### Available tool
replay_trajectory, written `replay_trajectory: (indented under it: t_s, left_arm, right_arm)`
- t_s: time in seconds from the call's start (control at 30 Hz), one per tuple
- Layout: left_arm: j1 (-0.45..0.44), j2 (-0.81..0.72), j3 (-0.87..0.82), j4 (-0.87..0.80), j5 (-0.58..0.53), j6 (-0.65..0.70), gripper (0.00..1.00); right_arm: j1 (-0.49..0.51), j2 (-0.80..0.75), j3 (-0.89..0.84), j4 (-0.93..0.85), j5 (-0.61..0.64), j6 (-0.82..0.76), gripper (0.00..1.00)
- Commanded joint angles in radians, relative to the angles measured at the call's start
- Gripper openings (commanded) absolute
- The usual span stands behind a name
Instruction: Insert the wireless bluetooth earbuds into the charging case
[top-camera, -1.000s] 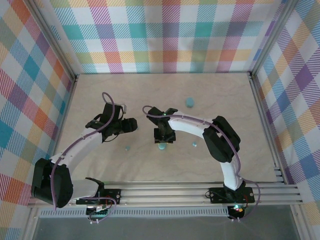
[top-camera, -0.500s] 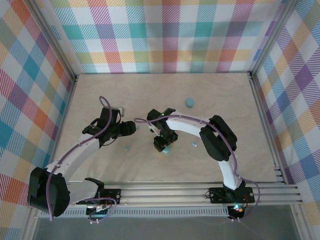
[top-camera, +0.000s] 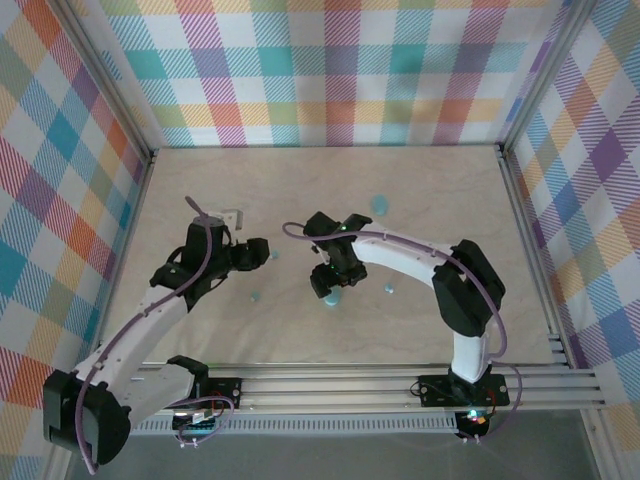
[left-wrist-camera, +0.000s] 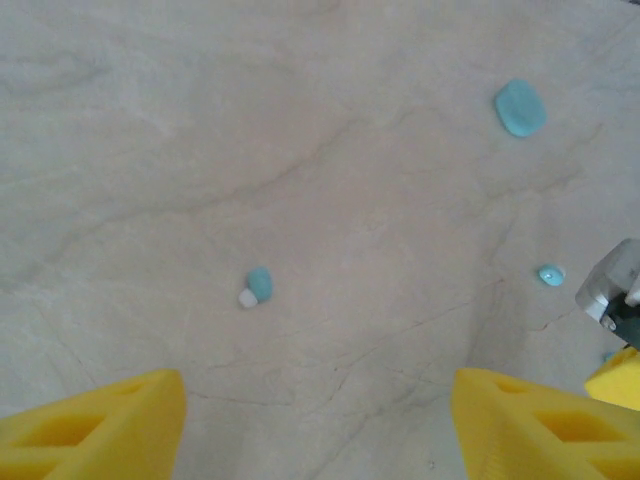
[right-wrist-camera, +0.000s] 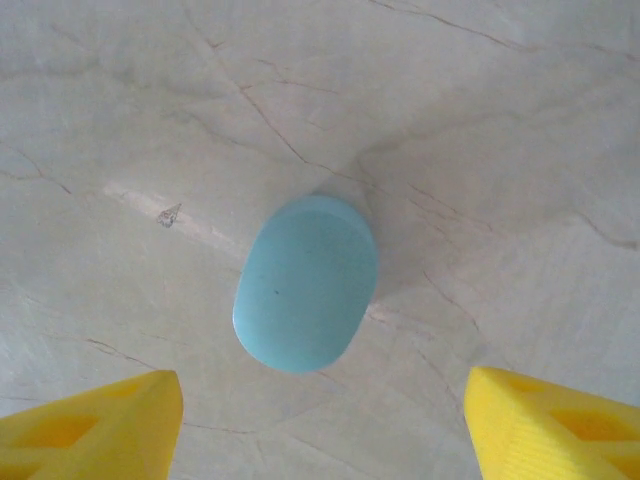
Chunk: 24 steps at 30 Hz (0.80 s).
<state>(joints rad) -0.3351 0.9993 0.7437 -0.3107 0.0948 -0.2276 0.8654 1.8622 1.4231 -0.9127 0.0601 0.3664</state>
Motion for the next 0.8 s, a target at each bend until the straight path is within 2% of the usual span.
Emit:
replay_trajectory:
  t_s: [0.0, 0.07, 0.23, 0.5, 0.6, 0.77]
  left_arm:
    - [0.004, -0.013, 0.024, -0.020, -0.026, 0.025, 0.71]
    - [0.004, 0.008, 0.064, -0.059, -0.003, 0.050, 0.72]
    - [0.004, 0.035, 0.089, -0.072, 0.110, 0.106, 0.77]
    - [0.004, 0.040, 0.058, -0.026, 0.178, 0.133, 0.79]
    - [0.004, 0.033, 0.041, -0.001, 0.206, 0.160, 0.79]
    - [0.004, -0.006, 0.007, 0.024, 0.270, 0.235, 0.77]
  right_arm:
    - [0.016, -0.008, -0.064, 0.040, 0.000, 0.217, 0.75]
    - [0.027, 0.001, -0.086, 0.093, -0.012, 0.231, 0.74]
    - [0.031, 0.074, -0.043, 0.091, -0.020, 0.215, 0.73]
    - [0.034, 0.120, -0.043, 0.105, -0.018, 0.179, 0.69]
    - [0.034, 0.132, -0.046, 0.106, -0.007, 0.149, 0.59]
    - [0.033, 0.117, -0.046, 0.089, 0.017, 0.050, 0.36]
